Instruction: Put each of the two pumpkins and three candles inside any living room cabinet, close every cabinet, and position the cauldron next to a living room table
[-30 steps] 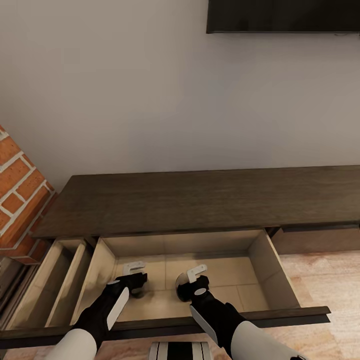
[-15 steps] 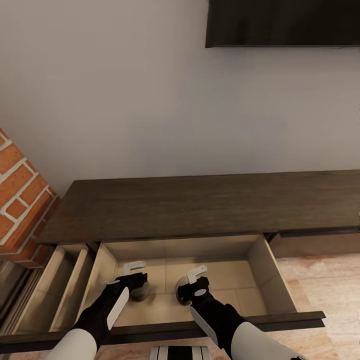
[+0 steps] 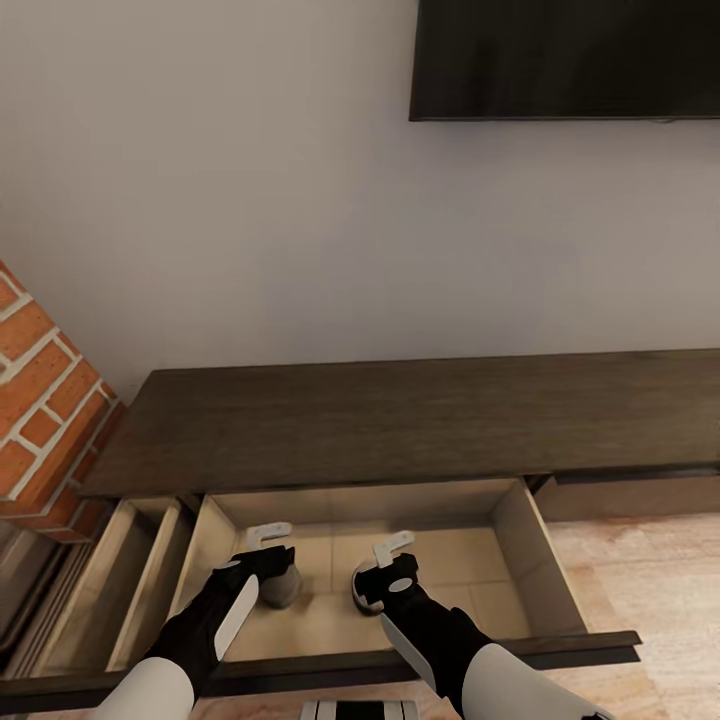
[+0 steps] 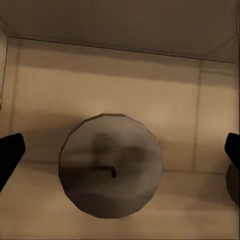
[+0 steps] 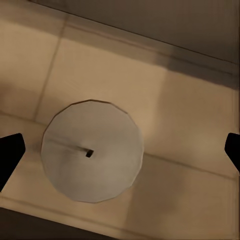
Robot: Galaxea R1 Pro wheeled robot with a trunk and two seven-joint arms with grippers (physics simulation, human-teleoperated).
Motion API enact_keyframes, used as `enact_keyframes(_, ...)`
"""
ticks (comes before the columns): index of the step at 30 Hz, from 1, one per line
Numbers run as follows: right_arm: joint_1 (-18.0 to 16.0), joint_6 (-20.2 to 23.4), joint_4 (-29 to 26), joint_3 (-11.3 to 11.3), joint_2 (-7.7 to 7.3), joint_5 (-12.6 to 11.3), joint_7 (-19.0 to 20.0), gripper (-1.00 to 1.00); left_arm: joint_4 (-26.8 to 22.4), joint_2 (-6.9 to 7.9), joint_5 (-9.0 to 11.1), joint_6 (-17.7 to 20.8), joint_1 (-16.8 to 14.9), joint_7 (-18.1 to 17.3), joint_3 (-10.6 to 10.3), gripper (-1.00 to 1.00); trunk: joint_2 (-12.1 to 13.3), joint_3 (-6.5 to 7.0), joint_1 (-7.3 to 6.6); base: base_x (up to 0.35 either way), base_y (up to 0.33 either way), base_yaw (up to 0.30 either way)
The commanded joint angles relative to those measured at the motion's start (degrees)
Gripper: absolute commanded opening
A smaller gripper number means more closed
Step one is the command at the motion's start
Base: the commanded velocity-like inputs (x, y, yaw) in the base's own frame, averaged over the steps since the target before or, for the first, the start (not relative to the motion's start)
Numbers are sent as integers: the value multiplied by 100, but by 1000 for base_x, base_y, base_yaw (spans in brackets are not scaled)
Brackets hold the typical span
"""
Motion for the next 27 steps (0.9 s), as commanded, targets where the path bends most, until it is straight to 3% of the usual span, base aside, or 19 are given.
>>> enact_keyframes(1,0,0,0,0,0,-1,1,100,0,-3,-7,0,0,2,-3,100,42,18,-22,0,0,0)
enact_keyframes(9,0,0,-1,0,0,5,9,100,-12,-9,-26,-48,3,7,-22,100,242,108,-132,0,0,0)
enact_keyframes(27,0,0,-171,0,0,6,3,100,19,3,-37,-61,4,23,21,100,964,431,-528,0,0,0)
